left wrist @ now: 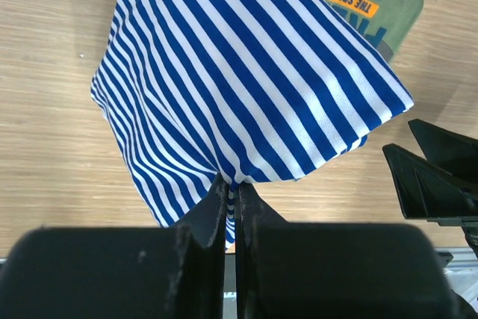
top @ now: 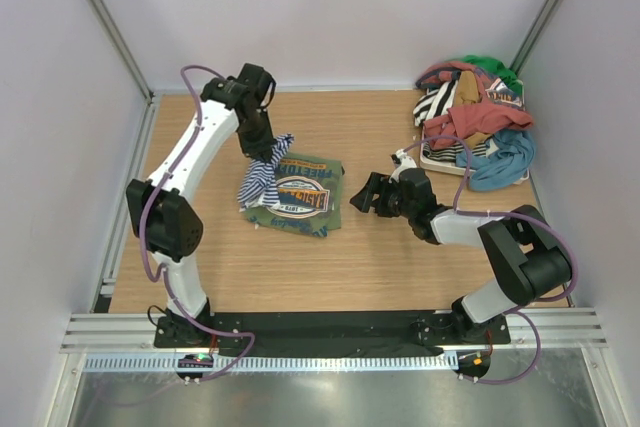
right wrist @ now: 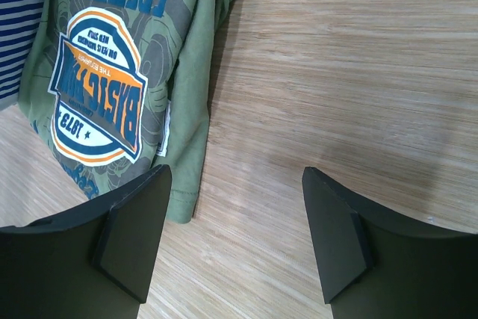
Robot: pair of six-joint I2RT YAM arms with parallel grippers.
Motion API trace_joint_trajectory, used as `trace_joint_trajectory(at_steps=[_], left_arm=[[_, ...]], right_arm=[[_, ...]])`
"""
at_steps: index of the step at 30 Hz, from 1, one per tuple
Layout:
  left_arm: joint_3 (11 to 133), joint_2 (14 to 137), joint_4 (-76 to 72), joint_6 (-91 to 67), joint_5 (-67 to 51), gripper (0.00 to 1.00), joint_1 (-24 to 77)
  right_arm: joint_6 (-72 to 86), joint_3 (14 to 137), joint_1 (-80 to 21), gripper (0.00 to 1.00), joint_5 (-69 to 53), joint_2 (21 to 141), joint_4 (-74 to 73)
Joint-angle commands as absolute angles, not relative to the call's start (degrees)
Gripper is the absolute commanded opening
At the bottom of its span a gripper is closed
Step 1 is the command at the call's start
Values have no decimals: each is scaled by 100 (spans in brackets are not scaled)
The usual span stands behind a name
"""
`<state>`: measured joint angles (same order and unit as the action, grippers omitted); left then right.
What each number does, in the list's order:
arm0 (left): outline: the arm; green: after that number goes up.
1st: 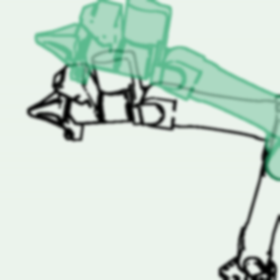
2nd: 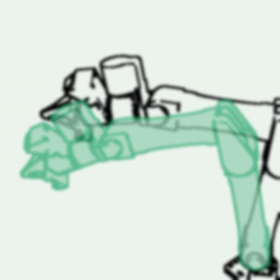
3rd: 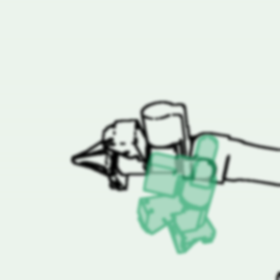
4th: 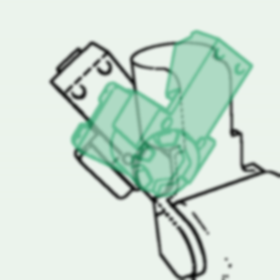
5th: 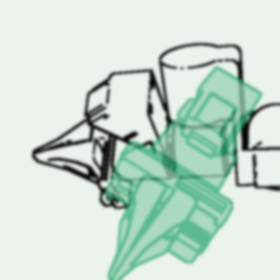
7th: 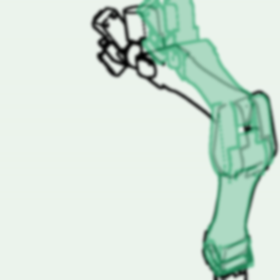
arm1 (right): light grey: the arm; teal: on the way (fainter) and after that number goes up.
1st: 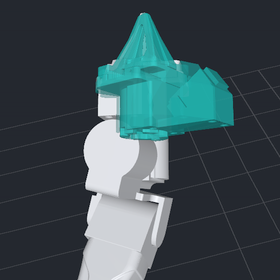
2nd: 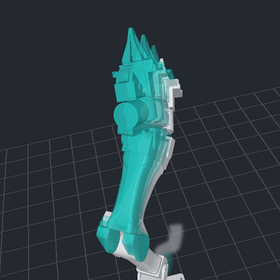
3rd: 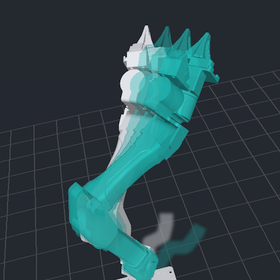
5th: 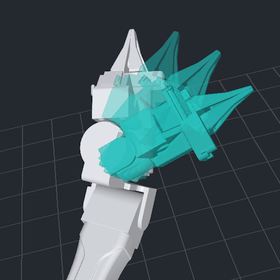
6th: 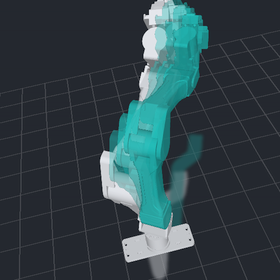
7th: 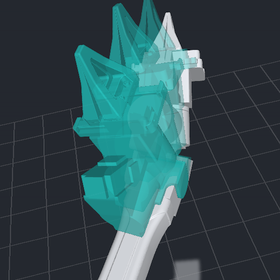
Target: Fold and stack the tank tops
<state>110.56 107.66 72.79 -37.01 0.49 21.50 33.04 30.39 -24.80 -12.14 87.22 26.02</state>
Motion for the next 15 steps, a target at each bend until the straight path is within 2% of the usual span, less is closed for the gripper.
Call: trace_joint_trajectory(at_steps=[1, 11, 13, 15], left_arm=[[11276, 10766, 7313, -3841, 79, 0, 2337], [10768, 11478, 6331, -4859, 106, 1, 3023], [10635, 11706, 5857, -5166, -165, 2, 3085], [10521, 11821, 5626, -5334, -255, 10, 3269]], right_arm=[[3182, 3225, -2487, 77, -1125, 8596, 2733], [3190, 3234, -2487, 77, -1108, 8587, 2725], [3182, 3217, -2487, 76, -1072, 8569, 2725], [3182, 3199, -2479, 76, -1046, 8543, 2725]])
